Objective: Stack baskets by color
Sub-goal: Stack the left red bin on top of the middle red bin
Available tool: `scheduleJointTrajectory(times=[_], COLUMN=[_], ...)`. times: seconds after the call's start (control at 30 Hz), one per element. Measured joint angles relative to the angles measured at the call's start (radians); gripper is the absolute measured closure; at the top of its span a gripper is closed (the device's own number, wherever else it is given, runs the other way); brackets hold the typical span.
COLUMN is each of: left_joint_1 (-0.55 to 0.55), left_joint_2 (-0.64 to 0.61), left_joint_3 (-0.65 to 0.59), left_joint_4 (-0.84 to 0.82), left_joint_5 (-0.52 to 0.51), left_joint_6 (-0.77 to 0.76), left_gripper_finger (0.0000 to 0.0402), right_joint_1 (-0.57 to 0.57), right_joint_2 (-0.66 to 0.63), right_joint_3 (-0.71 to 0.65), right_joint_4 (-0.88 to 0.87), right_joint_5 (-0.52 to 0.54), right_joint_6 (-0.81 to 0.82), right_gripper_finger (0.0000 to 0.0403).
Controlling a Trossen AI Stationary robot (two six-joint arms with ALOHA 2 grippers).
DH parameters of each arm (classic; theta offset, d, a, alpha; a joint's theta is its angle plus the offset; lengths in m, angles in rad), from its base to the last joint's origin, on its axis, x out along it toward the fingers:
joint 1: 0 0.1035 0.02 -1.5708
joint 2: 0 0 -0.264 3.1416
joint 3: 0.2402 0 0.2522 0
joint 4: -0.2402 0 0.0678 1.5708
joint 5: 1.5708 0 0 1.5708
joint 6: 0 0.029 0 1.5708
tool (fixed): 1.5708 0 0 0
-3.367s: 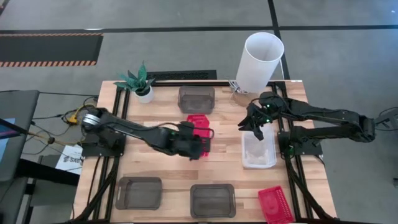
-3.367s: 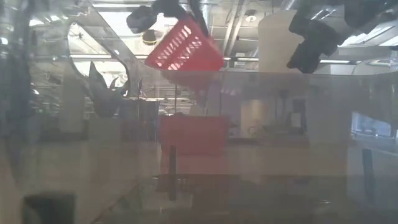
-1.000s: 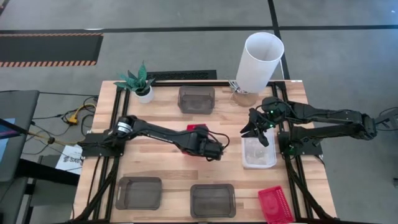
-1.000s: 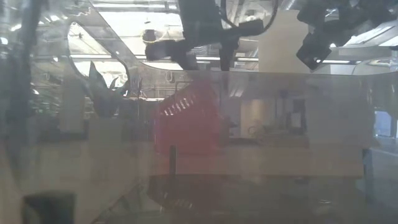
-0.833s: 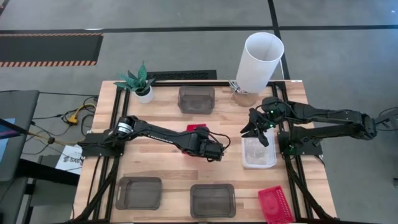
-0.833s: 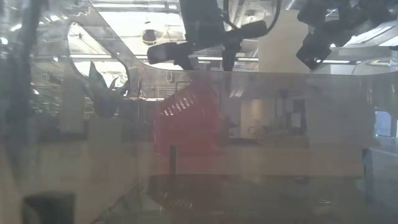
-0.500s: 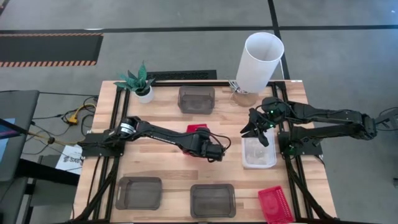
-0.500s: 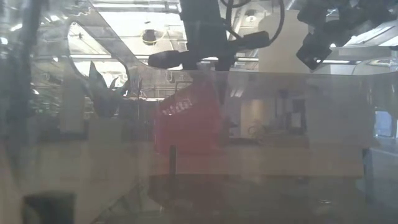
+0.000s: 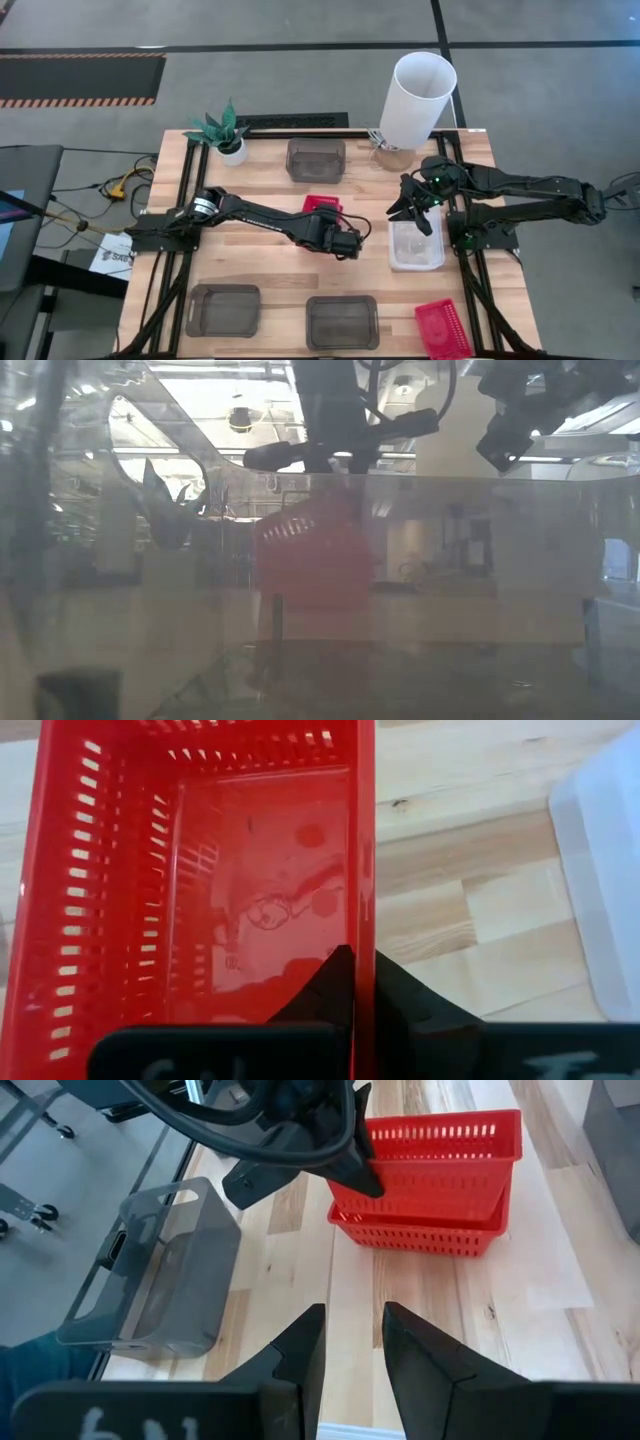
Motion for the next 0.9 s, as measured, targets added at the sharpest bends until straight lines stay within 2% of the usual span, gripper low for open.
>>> scheduleJointTrajectory(times=[0.3, 0.53, 0.67, 0.77, 0.9], left_joint_1=[0.0, 0.0, -0.001, 0.003, 0.005], left_joint_2=[0.001, 0.051, 0.062, 0.061, 0.061], left_joint_3=[0.0, 0.001, 0.003, 0.002, 0.002], left_joint_4=[-0.002, 0.004, 0.048, 0.064, 0.071], left_joint_5=[-0.021, 0.034, -0.008, -0.006, -0.003], left_joint_6=[-0.035, -0.058, -0.039, -0.001, 0.015], left_gripper_finger=[0.0401, 0.0401, 0.04, 0.0387, 0.0344], right_joint_1=[0.0, 0.0, 0.007, 0.024, 0.041], right_joint_2=[0.0, 0.0, 0.0, 0.0, 0.0], right_joint_3=[0.0, 0.0, 0.0, 0.0, 0.0], right_joint_4=[0.0, -0.003, -0.005, -0.005, 0.003], right_joint_5=[0.0, -0.002, -0.007, -0.006, -0.005], right_joint_6=[-0.001, -0.001, -0.001, -0.003, -0.003], right_gripper_finger=[0.0281, 0.0281, 0.0281, 0.0281, 0.0281])
